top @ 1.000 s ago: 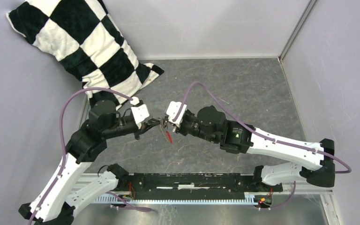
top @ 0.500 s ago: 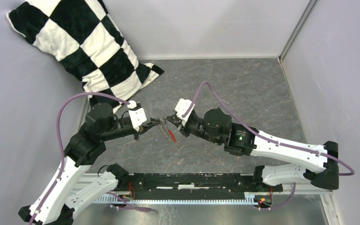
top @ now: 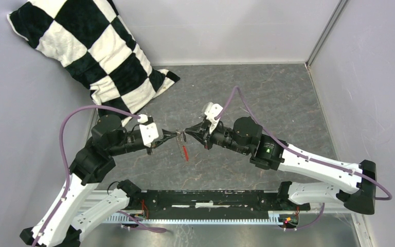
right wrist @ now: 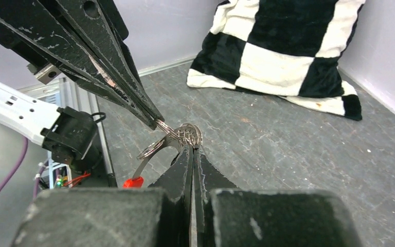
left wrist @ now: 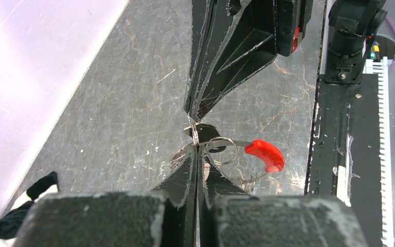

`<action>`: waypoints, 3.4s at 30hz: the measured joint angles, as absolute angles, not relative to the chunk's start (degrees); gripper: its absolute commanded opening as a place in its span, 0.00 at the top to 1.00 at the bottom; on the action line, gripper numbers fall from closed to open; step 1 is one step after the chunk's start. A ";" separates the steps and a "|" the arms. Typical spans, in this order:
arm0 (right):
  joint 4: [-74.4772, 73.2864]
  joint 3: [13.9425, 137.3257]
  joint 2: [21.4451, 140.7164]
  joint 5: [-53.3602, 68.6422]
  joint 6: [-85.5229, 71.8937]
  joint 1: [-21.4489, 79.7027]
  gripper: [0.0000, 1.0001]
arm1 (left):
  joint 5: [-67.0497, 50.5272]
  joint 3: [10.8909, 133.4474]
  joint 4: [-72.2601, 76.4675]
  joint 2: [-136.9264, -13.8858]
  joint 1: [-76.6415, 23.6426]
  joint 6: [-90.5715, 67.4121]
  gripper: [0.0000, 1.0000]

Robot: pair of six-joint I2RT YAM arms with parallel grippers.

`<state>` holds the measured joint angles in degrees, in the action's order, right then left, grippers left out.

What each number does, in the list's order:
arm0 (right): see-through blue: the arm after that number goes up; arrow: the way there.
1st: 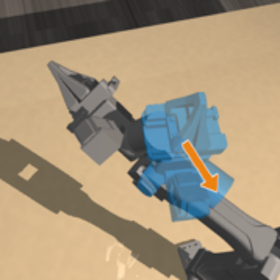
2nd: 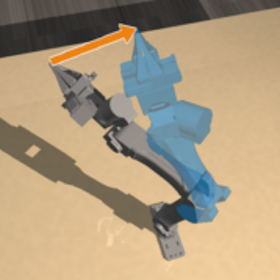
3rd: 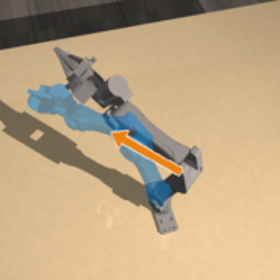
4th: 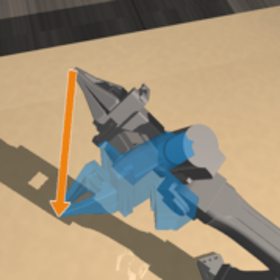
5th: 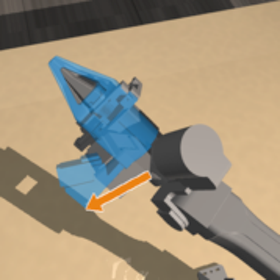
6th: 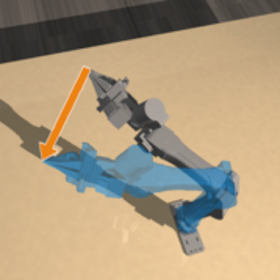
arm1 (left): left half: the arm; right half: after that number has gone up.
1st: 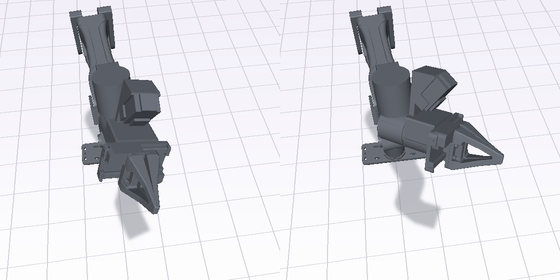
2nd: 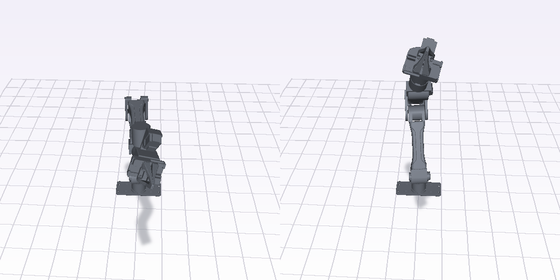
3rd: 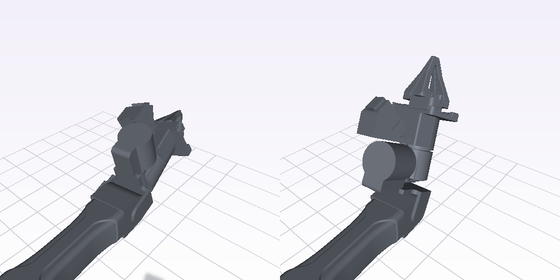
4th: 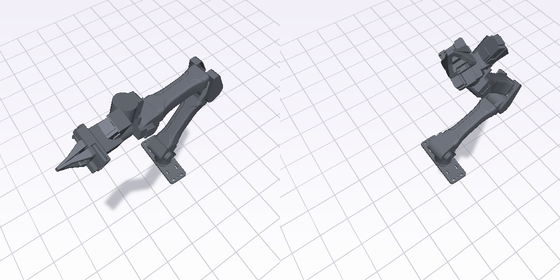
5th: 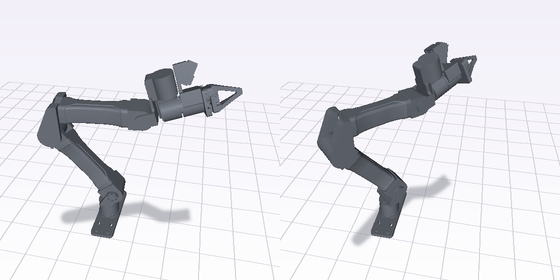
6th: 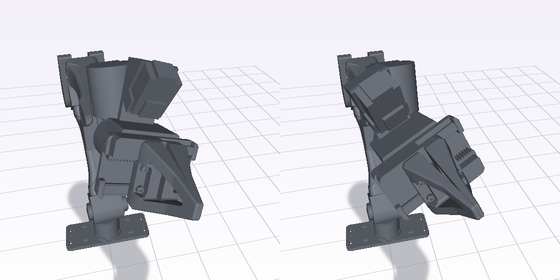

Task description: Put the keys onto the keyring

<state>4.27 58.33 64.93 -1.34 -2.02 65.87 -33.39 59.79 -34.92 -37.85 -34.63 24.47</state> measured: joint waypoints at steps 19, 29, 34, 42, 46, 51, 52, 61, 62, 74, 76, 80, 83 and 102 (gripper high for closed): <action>7.88 52.07 61.63 4.62 -8.82 58.81 0.99 | -35.03 58.63 -32.88 -34.81 -34.63 25.32 0.58; 5.74 55.29 62.28 9.30 -4.93 58.81 0.99 | -34.54 58.89 -34.28 -40.91 -34.63 24.23 0.60; 6.42 55.29 62.28 13.10 -3.90 58.81 0.99 | -34.70 58.87 -34.22 -42.33 -34.63 21.74 0.60; 7.53 55.29 62.28 16.45 -2.92 58.81 0.99 | -36.23 58.89 -32.93 -42.50 -34.63 18.09 0.64; 8.62 55.31 62.30 16.49 -2.94 58.81 0.99 | -36.73 59.29 -32.53 -42.94 -34.63 15.38 0.64; 9.08 55.90 63.07 16.25 -3.14 58.81 0.99 | -37.39 59.33 -32.64 -43.11 -34.63 13.87 0.64; 9.08 56.21 63.37 16.19 -3.16 58.83 0.99 | -37.36 59.33 -32.60 -43.03 -34.63 13.63 0.63; 8.91 57.01 64.27 14.68 -3.18 59.00 0.99 | -34.54 58.94 -30.63 -42.87 -34.63 12.64 0.63; 8.91 57.01 64.36 14.50 -3.18 59.07 0.99 | -34.41 58.83 -30.24 -43.05 -34.63 12.62 0.63; 8.10 58.17 65.54 13.41 -3.18 59.64 0.99 | -34.57 58.65 -29.93 -44.07 -34.63 11.64 0.69; 8.05 58.37 65.65 13.43 -3.16 59.64 0.99 | -34.26 58.65 -29.95 -43.88 -34.63 11.66 0.71; 7.97 58.98 65.76 13.43 -3.16 59.83 0.99 | -32.51 58.65 -29.89 -43.57 -34.63 11.84 0.76; 7.81 59.20 65.76 13.39 -3.16 59.90 0.99 | -31.55 58.65 -29.87 -43.31 -34.63 12.08 0.80; 4.67 59.88 65.89 10.09 -4.10 60.03 1.00 | -31.00 56.84 -29.82 -40.91 -34.63 14.52 0.98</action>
<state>4.67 59.88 65.89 10.09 -4.10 60.03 -31.00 56.84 -29.82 -40.91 -34.63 14.52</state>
